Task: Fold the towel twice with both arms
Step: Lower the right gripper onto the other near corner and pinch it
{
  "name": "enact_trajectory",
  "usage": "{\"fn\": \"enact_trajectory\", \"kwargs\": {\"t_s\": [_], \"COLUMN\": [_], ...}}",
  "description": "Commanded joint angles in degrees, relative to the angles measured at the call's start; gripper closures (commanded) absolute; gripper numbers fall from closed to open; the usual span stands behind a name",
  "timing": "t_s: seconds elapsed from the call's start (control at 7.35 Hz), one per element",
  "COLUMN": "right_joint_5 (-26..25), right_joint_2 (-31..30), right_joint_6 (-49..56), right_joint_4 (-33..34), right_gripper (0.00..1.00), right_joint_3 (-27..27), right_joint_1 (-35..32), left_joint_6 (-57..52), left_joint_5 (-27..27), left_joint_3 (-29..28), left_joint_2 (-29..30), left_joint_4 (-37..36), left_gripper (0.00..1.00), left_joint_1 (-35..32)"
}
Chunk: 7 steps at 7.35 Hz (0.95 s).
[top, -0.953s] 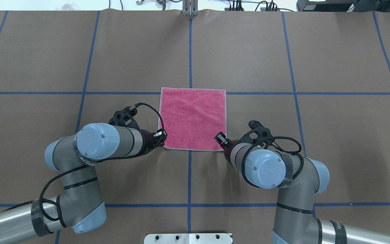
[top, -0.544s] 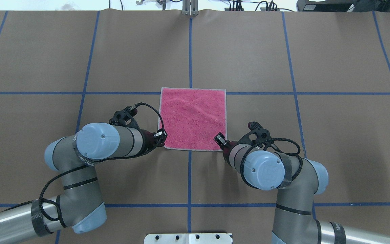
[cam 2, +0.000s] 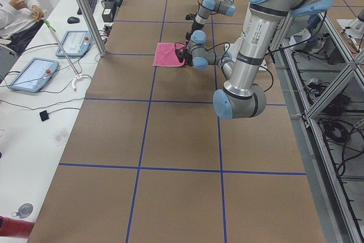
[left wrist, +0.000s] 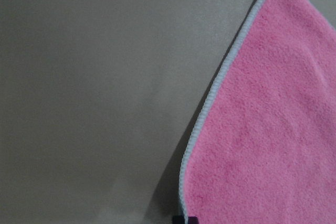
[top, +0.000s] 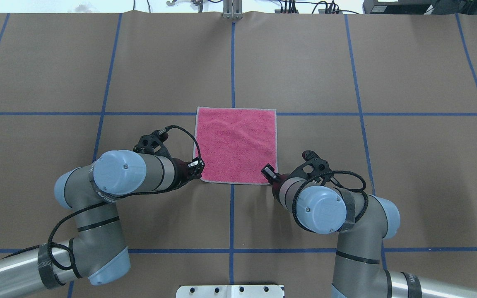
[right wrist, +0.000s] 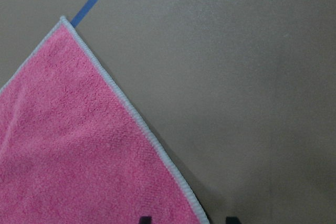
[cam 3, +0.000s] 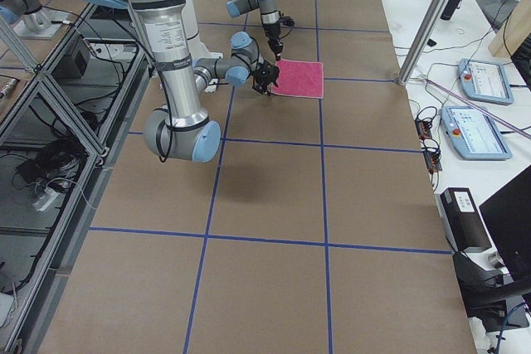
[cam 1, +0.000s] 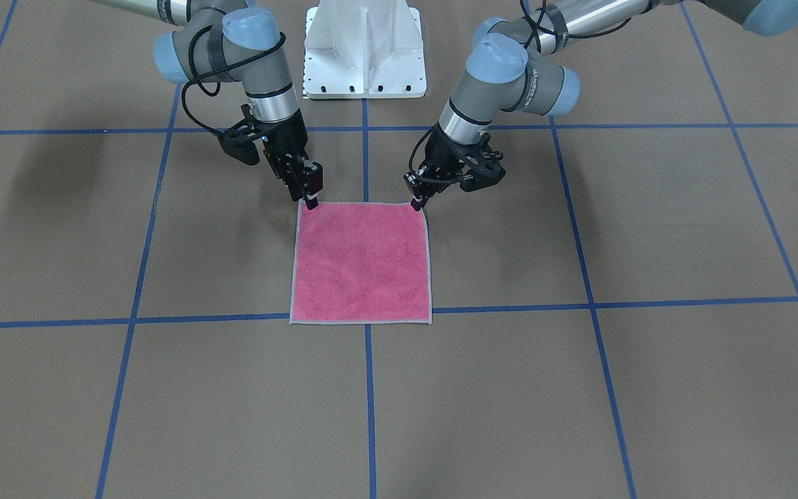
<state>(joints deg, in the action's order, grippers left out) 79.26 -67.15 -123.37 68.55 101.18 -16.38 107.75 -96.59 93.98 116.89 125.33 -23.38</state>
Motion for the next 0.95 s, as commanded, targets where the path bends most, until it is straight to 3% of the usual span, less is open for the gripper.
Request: {"fn": "enact_trajectory", "kwargs": {"t_s": [0.0,0.27,0.54,0.82], "right_joint_5": [-0.1,-0.1,-0.1,-0.1], "right_joint_2": [-0.2,-0.3,-0.3,-0.3], "right_joint_6": [0.0,0.0,0.0,0.1], "right_joint_4": [0.0,0.0,0.0,0.0], "right_gripper": [0.76,0.8,1.0,1.0], "right_joint_3": [0.1,0.2,0.5,0.7], "right_joint_1": [-0.1,-0.1,-0.2,-0.2], "left_joint_6": [0.0,0.0,0.0,0.0], "left_joint_5": [0.1,0.0,0.0,0.0], "left_joint_3": [0.1,0.1,0.1,0.2], "left_joint_2": [0.0,0.1,0.1,0.1], "left_joint_4": [0.0,0.0,0.0,0.0], "left_gripper": [1.0,1.0,1.0,1.0], "left_joint_1": [0.0,0.0,0.0,0.0]}}
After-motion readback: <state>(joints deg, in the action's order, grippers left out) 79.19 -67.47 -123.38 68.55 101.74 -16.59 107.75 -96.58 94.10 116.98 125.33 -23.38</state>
